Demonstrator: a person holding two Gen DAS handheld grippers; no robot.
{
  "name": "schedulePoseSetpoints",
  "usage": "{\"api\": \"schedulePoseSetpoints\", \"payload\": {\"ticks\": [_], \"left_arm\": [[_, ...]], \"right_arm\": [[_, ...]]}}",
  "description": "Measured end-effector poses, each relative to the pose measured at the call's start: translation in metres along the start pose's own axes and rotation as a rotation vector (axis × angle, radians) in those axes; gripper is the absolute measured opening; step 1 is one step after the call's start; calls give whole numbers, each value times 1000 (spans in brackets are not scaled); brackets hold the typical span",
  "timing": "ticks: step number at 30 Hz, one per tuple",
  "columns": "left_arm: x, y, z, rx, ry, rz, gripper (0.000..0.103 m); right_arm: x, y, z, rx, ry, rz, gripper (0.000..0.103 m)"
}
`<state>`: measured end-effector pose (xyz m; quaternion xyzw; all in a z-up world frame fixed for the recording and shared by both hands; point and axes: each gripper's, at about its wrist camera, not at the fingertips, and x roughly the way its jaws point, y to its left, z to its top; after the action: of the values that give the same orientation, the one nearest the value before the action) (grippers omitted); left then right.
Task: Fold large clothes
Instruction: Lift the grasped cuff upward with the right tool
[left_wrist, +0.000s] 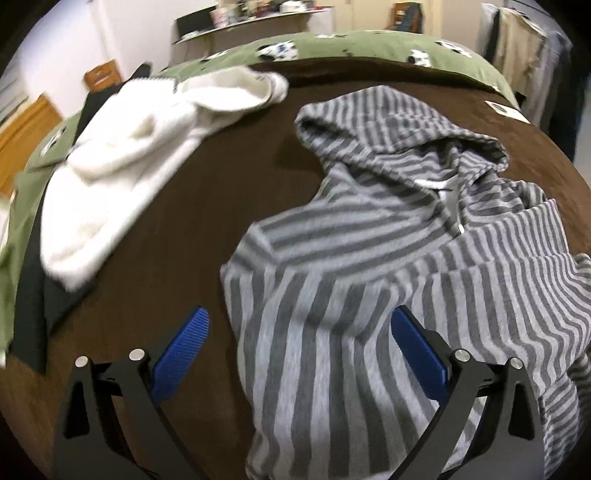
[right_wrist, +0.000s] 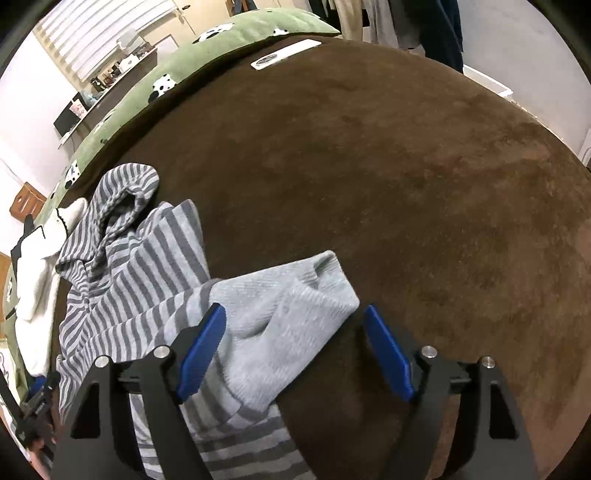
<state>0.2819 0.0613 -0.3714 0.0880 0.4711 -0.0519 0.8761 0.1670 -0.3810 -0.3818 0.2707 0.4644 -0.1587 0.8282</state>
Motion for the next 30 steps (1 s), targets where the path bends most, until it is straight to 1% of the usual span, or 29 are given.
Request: {"api": "schedulePoseSetpoints", "payload": {"ticks": [2,3,4,5,6,7,8,10,13,16,19,23,27,28,30], "left_arm": [[8,0,10,37,7,-56,94],[12,-1,13,55,16,-74,88],[19,-3,16,83,37,-89,78],[24,-3,17,100,54,-100,72],[31,-3,18,121,77,-117,58],[37,-3,18,131,98,-132,47],[41,-3,17,139,118,-149,43],[46,-4,15,148,135,-169,33],[44,-3,14,136,127,-183,24],[43,4,13,79,122,-207,19],[40,7,12,61,103,-191,16],[28,13,14,41,45,-137,15],[9,32,17,-9,-40,-59,15],[8,38,18,-22,-50,-43,15],[10,49,19,-46,-38,-31,15]], "right_arm": [[4,0,0,-6,9,7,79],[5,1,-1,-14,17,12,79],[8,3,-3,-29,28,18,79],[9,3,-4,-37,34,22,76],[12,5,-6,-50,42,23,57],[14,7,-8,-62,51,20,40],[15,8,-9,-70,59,22,35],[14,9,-11,-72,52,34,19],[9,10,-10,-79,26,40,13],[-3,15,-9,-101,-20,35,12],[-14,23,-3,-122,-68,37,11],[-28,36,7,-147,-130,60,11],[-35,58,19,-196,-183,110,11],[-35,65,22,-213,-197,128,11],[-30,75,26,-236,-206,156,11]]}}
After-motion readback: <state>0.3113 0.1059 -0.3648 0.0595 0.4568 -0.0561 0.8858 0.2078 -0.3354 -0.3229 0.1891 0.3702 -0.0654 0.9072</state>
